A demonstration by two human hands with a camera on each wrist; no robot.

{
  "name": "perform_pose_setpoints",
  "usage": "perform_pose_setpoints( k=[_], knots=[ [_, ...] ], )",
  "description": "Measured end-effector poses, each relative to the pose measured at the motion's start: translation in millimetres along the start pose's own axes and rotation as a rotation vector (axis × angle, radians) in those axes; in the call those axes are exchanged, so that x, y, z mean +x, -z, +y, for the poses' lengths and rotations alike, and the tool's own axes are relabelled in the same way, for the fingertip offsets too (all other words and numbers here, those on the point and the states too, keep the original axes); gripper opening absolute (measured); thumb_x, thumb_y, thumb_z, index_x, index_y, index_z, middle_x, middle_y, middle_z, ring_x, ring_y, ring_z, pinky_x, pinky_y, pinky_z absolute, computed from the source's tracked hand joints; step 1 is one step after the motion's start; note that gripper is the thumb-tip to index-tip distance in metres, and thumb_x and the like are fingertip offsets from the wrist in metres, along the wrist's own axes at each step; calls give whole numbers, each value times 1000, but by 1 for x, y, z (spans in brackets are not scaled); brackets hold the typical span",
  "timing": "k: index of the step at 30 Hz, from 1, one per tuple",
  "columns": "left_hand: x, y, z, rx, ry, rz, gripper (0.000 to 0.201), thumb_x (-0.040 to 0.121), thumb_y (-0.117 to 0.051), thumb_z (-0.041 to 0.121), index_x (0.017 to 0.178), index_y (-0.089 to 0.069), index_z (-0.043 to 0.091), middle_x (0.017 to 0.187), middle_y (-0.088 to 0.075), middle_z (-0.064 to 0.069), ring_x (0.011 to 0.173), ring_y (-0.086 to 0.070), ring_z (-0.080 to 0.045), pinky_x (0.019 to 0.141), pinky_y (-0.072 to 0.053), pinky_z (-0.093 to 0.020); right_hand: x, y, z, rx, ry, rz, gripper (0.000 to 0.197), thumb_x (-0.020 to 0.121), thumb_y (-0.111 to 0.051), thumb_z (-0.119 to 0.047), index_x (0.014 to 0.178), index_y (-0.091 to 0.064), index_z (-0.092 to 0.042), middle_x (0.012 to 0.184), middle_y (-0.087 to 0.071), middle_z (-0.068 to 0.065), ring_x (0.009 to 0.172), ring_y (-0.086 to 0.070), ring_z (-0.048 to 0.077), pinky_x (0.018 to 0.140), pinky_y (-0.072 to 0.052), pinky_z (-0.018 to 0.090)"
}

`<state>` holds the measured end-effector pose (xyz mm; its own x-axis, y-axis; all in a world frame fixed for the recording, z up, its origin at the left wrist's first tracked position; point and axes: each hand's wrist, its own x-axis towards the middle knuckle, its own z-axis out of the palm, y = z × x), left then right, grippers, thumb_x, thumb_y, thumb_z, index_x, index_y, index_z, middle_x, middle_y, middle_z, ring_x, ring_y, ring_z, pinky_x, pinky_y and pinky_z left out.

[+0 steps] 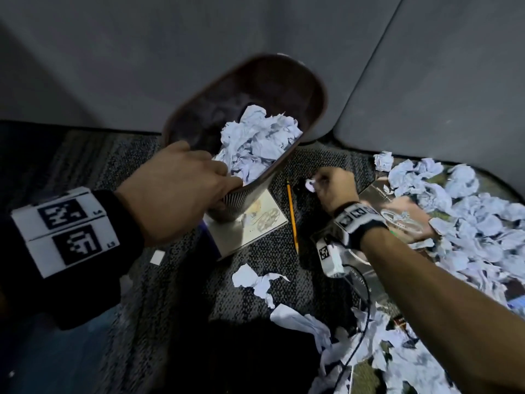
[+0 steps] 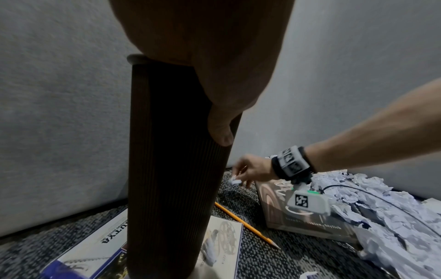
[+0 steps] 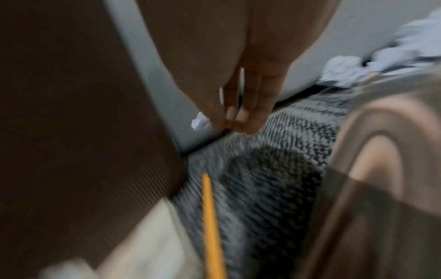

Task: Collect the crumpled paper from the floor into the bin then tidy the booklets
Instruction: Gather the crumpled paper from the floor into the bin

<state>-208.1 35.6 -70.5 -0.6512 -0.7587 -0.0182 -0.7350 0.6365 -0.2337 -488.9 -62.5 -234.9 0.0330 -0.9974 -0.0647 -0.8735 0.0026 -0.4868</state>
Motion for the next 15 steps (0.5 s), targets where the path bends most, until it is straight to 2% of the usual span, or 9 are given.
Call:
perform_pose_setpoints(
  k=[2, 5, 8, 11, 13, 15],
  knots=[
    [-2, 0, -2, -6, 2, 0, 25, 69, -75, 28, 88, -60, 28, 73, -60, 8, 69, -58, -21, 60, -29, -29, -13, 19, -1, 63, -6, 110, 9, 79, -62, -10, 79, -71, -13, 75, -70, 11, 76, -65, 28, 73, -46, 25],
    [-1, 1, 4, -5, -9, 4, 26, 68, -78, 29, 84, -58, 28, 71, -59, 8, 68, -58, -20, 59, -28, -29, -24, 57, -23, 192, -4, 330, 7, 80, -67, -17, 81, -72, -13, 76, -71, 7, 73, -65, 23, 73, -50, 28],
    [-2, 3, 12, -12, -33, -18, 26, 65, -78, 27, 81, -57, 27, 68, -58, 6, 67, -59, -22, 57, -28, -28, -21, 94, -76, 282, 150, 549, 7, 80, -66, -21, 78, -71, -16, 79, -67, 0, 71, -60, 14, 72, -48, 26],
    [-4, 11, 11, -97, 74, -48, 21, 69, -71, 21, 85, -58, 29, 71, -59, 7, 70, -61, -20, 58, -35, -28, -17, 114, -114, 231, 249, 529, 5, 80, -65, -21, 77, -69, -20, 82, -64, -5, 71, -58, 10, 71, -48, 27],
    [-4, 15, 6, -95, 143, -93, 15, 80, -58, 29, 95, -56, 33, 80, -59, 8, 82, -61, -17, 66, -38, -30, -20, 122, -119, 193, 270, 499, 6, 81, -63, -22, 79, -69, -21, 81, -65, -6, 71, -59, 11, 71, -51, 31],
    [-5, 15, 3, -90, 153, -104, 18, 83, -45, 30, 99, -53, 34, 87, -60, 8, 89, -60, -17, 70, -38, -31, -23, 130, -121, 205, 269, 522, 6, 81, -62, -22, 78, -68, -22, 79, -64, -8, 69, -58, 10, 71, -52, 32]
  ],
)
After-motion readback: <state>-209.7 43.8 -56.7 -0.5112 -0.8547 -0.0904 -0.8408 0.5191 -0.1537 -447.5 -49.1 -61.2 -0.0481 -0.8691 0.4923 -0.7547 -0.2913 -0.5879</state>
